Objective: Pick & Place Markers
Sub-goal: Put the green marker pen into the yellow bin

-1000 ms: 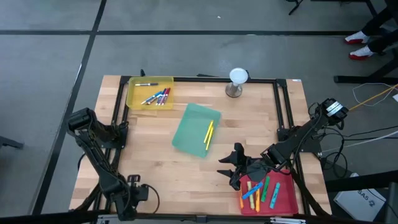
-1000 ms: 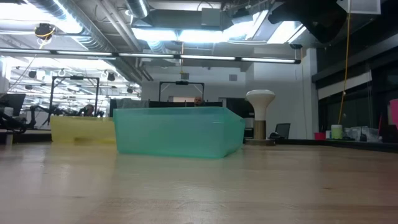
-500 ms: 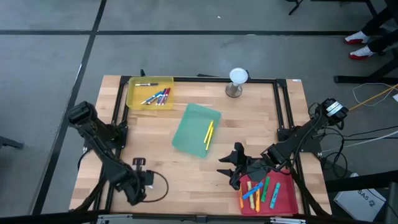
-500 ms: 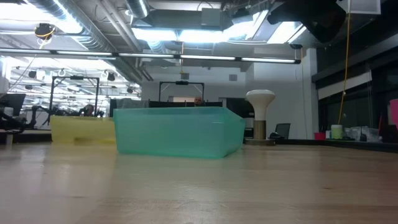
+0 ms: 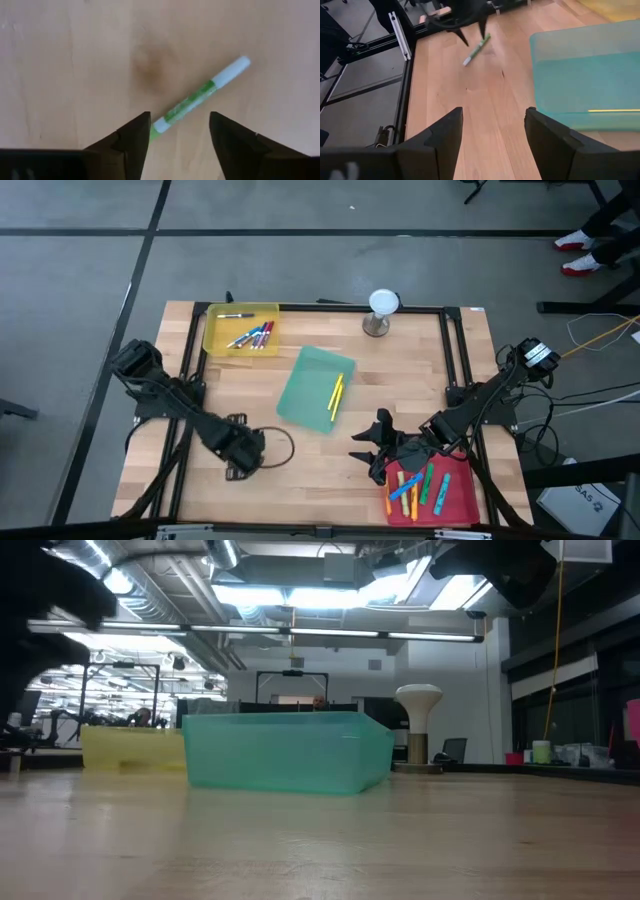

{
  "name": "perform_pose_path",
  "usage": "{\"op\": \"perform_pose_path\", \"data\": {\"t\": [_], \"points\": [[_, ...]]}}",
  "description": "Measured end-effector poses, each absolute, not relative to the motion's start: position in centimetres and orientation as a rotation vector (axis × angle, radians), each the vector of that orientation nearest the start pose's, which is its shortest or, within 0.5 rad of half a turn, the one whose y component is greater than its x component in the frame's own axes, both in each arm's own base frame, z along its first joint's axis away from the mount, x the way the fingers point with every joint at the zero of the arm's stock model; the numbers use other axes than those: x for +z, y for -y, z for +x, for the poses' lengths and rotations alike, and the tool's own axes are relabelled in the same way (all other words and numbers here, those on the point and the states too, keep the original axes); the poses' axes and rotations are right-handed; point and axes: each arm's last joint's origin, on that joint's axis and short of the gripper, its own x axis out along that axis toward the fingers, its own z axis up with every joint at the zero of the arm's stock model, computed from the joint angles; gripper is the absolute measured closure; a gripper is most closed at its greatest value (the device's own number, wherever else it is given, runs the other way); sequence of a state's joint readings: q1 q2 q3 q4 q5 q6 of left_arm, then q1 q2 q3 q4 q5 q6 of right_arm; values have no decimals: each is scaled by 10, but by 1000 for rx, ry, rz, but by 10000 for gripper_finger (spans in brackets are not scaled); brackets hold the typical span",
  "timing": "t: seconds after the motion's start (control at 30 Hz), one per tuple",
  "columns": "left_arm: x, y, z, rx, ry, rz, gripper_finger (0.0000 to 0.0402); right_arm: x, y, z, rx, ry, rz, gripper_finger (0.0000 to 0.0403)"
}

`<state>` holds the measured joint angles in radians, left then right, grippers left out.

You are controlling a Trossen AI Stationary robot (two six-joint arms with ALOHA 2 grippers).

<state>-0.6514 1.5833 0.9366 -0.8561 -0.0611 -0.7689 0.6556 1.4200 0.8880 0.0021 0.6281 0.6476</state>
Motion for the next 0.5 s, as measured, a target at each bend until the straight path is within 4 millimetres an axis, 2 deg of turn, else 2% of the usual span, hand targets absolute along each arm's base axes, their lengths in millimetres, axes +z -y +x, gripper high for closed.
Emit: {"op": "perform_pose_path", "data": {"t": [0.1, 0.2, 0.5], "points": [[169, 146, 215, 138, -1477, -136, 196, 246, -170, 249, -109, -411, 320, 194], [170, 138, 222, 97, -1467, -96, 196, 246, -170, 249, -109, -411, 320, 194], [165, 114, 231, -245, -1459, 357, 203, 246, -170, 249, -109, -411, 320, 194]]}}
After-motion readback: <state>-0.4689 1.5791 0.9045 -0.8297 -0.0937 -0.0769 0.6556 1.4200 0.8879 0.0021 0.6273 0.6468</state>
